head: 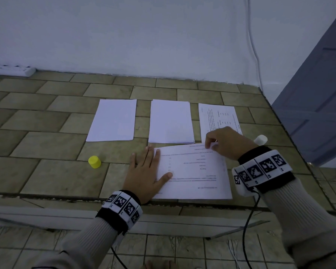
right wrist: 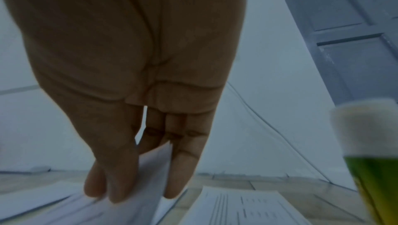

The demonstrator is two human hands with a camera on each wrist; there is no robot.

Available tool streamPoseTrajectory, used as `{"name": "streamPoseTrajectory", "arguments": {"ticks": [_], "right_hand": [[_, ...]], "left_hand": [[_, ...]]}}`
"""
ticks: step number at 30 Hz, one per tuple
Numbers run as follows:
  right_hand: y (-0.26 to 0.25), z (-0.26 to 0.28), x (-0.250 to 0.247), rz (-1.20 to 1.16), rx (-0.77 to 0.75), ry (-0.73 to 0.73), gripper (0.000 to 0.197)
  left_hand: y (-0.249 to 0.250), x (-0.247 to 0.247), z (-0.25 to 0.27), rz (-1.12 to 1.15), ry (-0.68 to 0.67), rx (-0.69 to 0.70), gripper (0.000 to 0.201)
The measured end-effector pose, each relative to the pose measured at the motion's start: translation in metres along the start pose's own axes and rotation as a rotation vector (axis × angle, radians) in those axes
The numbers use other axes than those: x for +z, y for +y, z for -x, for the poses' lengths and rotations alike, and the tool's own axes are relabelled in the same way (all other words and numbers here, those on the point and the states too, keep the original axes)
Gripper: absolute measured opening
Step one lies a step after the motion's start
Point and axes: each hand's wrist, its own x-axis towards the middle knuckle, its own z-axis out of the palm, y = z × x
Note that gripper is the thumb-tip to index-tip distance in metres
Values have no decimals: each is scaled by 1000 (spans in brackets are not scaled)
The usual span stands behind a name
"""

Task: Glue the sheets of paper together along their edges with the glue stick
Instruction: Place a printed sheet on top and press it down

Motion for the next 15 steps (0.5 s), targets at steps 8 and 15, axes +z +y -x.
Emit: {"name": "streamPoseTrajectory", "arguments": {"ticks": [8,15], "right_hand": [[5,5,-52,-57,-25,169,17],[17,-17,-57,-383,107,377,16]], "left_hand": [[-2,3,1,64,45,-16,106],[0,3,1,49,60,-15,105]]}}
